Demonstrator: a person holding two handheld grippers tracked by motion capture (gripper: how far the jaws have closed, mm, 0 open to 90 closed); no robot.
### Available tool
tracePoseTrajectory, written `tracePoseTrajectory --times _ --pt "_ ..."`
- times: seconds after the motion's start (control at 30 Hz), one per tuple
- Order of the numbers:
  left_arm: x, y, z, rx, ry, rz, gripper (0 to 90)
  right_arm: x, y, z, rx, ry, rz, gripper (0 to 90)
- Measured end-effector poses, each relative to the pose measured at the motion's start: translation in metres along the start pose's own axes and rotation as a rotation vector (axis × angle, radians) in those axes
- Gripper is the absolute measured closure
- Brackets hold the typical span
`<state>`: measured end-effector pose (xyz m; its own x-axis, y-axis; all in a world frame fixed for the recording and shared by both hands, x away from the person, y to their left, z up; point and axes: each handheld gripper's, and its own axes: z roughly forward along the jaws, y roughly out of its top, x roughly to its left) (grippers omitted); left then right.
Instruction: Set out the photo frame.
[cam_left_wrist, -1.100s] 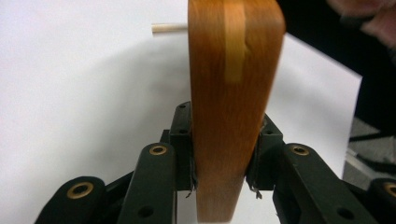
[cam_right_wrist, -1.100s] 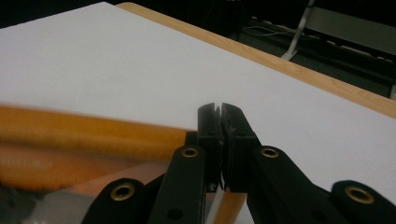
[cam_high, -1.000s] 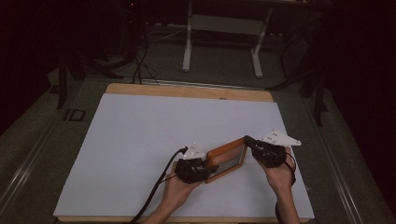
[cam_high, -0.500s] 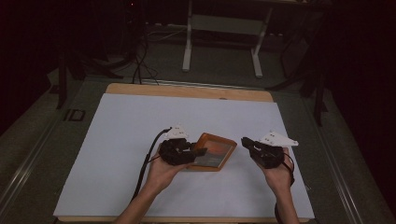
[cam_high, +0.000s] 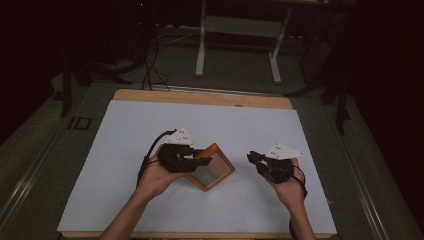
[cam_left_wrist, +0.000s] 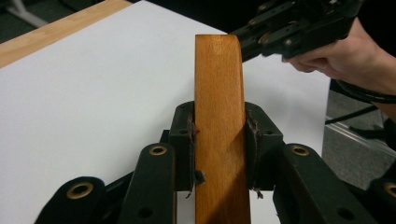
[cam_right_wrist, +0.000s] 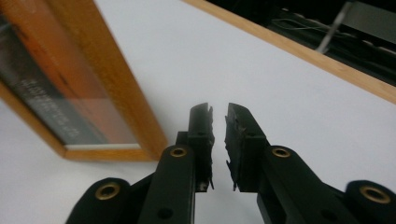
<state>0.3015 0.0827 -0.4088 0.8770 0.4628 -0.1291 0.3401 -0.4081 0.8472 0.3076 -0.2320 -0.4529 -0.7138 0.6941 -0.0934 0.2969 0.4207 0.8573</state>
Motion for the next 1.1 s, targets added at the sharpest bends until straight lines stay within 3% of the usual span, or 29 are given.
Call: tracePoseTrajectory --times 0.17,0.3,0.37,0.43,0.57,0.83,0.97,1.1 --pt "-0.001 0.002 0.004 0.002 -0.014 0.015 68.6 0.008 0.001 0.005 0.017 0.049 -0.049 72.6" --pt "0.001 0.005 0.006 0.01 -0.02 0.015 68.5 0.012 0.003 0.008 0.032 0.093 -0.058 63.3" --pt "0.001 0.005 0.006 0.01 -0.02 0.015 68.4 0.013 0.003 0.008 0.037 0.099 -0.059 63.3" --pt "0.001 0.007 0.007 0.022 -0.033 0.025 68.4 0.015 0.005 0.01 0.034 0.128 -0.06 53.7" --pt "0.001 0.008 0.008 0.028 -0.046 0.041 68.4 0.018 0.006 0.013 0.033 0.175 -0.071 47.4" --pt "-0.003 0.014 0.012 0.064 -0.082 0.115 68.4 0.03 0.012 0.026 0.009 0.279 -0.083 31.7" --pt "-0.004 0.017 0.015 0.075 -0.093 0.14 68.3 0.031 0.01 0.036 0.0 0.34 -0.066 29.1" --pt "-0.001 0.017 0.015 0.073 -0.088 0.115 68.2 0.035 0.008 0.037 0.005 0.364 -0.082 28.9"
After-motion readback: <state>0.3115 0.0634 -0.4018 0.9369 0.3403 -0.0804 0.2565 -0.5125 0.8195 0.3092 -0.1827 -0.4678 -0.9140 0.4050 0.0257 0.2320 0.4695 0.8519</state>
